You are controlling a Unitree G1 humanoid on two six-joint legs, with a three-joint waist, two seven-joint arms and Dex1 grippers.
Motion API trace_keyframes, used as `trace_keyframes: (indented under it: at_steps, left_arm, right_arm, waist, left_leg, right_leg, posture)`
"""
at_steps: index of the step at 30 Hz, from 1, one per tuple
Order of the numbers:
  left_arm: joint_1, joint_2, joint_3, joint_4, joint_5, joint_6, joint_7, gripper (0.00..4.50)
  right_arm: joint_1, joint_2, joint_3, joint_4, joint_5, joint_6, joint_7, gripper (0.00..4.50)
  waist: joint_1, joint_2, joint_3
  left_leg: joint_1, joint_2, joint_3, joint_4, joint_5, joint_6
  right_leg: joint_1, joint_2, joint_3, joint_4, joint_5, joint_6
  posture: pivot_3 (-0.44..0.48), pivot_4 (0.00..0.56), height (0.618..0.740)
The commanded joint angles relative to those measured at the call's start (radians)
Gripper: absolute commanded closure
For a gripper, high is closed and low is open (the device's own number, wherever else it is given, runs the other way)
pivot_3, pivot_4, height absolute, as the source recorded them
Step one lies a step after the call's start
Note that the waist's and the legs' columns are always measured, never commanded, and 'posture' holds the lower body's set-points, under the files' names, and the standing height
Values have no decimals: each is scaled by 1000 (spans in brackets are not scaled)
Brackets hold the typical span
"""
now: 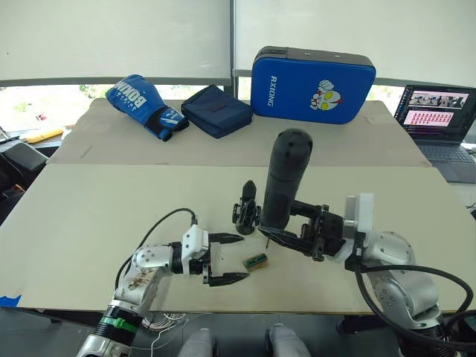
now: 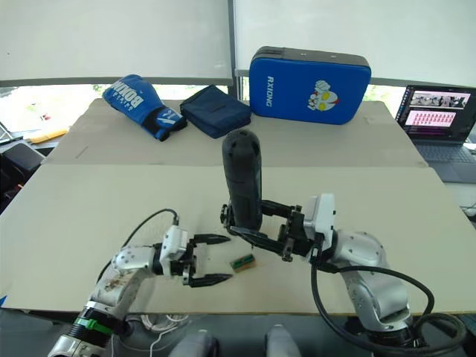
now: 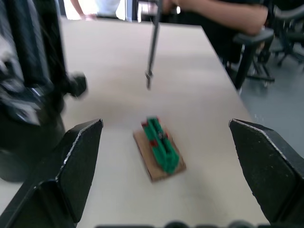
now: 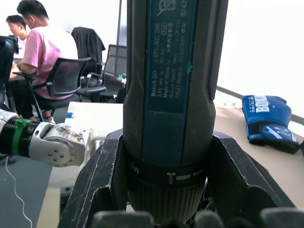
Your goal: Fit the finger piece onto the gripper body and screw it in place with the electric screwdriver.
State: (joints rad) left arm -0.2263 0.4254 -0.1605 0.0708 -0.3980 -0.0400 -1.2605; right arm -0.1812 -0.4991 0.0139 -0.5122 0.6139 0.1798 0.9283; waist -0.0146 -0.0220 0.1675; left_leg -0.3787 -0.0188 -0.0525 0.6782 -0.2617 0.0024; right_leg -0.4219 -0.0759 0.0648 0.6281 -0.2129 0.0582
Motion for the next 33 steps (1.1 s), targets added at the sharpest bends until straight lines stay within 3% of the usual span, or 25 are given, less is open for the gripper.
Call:
trace_keyframes:
  at_steps: [1, 11, 21, 33]
  left_arm:
    - [15, 35, 64, -64, -99, 55, -34, 0]
    - [-37, 90, 184, 15, -145, 91, -24, 0]
    - [-90, 76, 235, 99, -137, 107, 6, 0]
    - [-94, 50, 229, 76, -134, 124, 22, 0]
  right_arm:
    - [-41, -13, -70, -75, 75, 22, -44, 2578]
    - [-183, -41, -152, -9, 161, 104, -109, 2578]
    - [-369, 18, -108, 106, 161, 156, -149, 2578]
    - [-410, 108, -28, 181, 105, 148, -134, 2578]
  waist:
    - [0, 0, 0]
    - [-1, 0, 0]
    - [-2, 0, 0]
    - [-3, 0, 0]
  left_leg:
    - [0, 0, 0, 0, 0, 0]
    - [-1, 0, 0, 0, 0, 0]
    - [-2, 0, 0, 0, 0, 0]
    - [-3, 0, 0, -1, 0, 0]
  right_leg:
    - [0, 0, 0, 0, 0, 0]
    - [-1, 0, 0, 0, 0, 0]
    - [-2, 0, 0, 0, 0, -1]
    - [-3, 0, 0, 1, 1, -1]
  posture:
    - [0, 150, 740]
    - [0, 150, 740]
    - [0, 150, 740]
    - [0, 150, 740]
